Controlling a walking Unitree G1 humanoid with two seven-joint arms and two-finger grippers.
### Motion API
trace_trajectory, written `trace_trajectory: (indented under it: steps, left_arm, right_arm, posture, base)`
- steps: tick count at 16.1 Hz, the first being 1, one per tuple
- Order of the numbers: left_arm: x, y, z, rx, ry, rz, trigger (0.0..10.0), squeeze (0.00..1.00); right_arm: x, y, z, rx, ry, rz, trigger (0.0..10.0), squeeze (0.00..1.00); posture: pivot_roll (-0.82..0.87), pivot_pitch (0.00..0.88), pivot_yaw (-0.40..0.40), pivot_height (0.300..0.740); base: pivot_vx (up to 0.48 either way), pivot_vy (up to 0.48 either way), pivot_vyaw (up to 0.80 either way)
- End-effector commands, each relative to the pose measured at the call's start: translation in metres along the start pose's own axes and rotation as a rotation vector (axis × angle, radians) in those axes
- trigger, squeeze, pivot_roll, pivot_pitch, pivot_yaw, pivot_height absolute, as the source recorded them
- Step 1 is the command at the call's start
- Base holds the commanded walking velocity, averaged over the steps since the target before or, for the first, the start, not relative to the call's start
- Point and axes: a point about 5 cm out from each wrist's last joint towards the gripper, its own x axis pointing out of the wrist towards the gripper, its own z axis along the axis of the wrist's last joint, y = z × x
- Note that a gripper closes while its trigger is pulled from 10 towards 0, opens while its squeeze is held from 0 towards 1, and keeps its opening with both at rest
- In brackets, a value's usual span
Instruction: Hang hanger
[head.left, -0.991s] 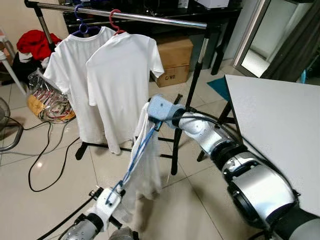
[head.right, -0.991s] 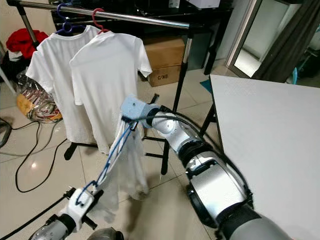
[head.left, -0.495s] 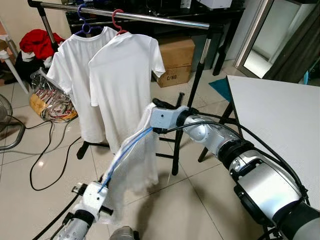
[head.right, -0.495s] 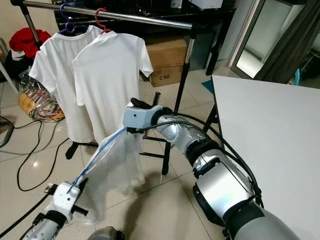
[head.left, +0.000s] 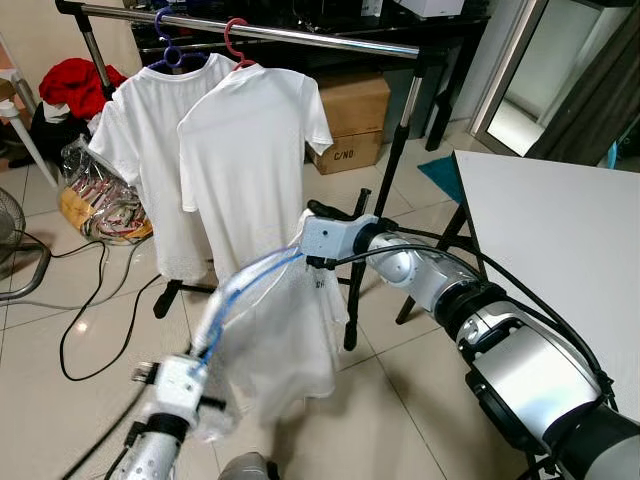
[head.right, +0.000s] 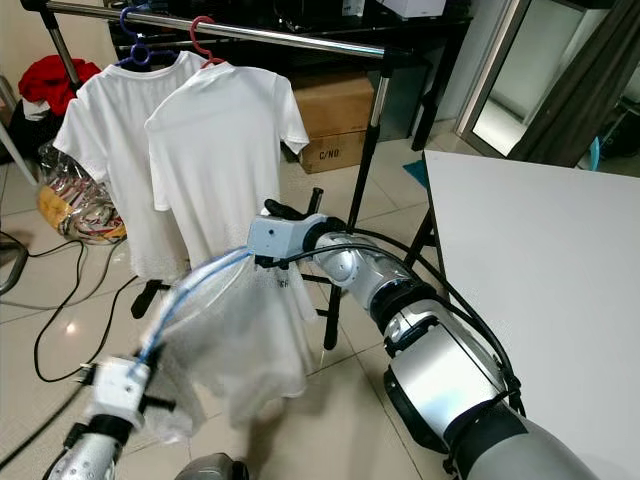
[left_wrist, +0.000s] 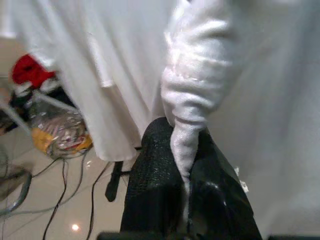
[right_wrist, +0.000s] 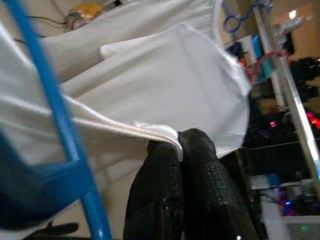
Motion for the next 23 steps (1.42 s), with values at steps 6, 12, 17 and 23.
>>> trace_trajectory:
  steps: [6, 12, 17, 23]
  left_arm:
    - [0.004, -0.018, 0.007, 0.024, -0.048, -0.103, 10.0, 0.00]
    - [-0.001, -0.034, -0.016, 0.115, 0.091, -0.246, 10.0, 0.00]
    - [0.007, -0.027, -0.016, 0.106, 0.092, -0.201, 10.0, 0.00]
    - [0.005, -0.037, -0.020, 0.164, 0.099, -0.261, 10.0, 0.00]
  right_arm:
    - [0.001, 0.008, 0.000, 0.102, 0.002, 0.046, 0.0, 0.00]
    - [0.007, 0.004, 0.019, 0.591, -0.135, 0.183, 0.0, 0.00]
    - [0.002, 0.009, 0.021, 0.663, -0.222, 0.335, 0.0, 0.00]
    - [0.008, -0.003, 0.029, 0.695, -0.219, 0.232, 0.0, 0.00]
  posture:
    - [0.18, 0.000, -0.038, 0.740]
    - [0.18, 0.000, -0.041, 0.740]
    - [0.17, 0.000, -0.036, 0.740]
    - [0.16, 0.000, -0.036, 0.740]
  base:
    - [0.000, 0.000, 0.00]
    - [0.000, 0.000, 0.00]
    - [0.000, 0.000, 0.00]
    - [0.000, 0.000, 0.00]
